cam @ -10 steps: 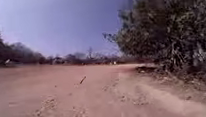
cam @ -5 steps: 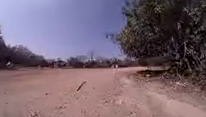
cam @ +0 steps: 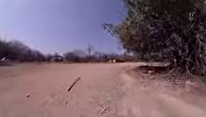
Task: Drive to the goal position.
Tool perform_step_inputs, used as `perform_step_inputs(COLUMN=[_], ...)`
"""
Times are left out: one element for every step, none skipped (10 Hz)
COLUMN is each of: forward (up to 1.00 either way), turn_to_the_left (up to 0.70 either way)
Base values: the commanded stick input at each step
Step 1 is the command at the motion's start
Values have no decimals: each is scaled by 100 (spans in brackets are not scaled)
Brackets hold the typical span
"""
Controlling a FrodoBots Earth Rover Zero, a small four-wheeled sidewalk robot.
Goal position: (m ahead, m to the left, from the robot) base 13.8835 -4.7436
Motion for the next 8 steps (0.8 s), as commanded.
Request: perform_step_inputs(forward=[100,100,100,100,100,100,100,100], turn_to_the_left=[0,0,0,-2,-4,0,0,0])
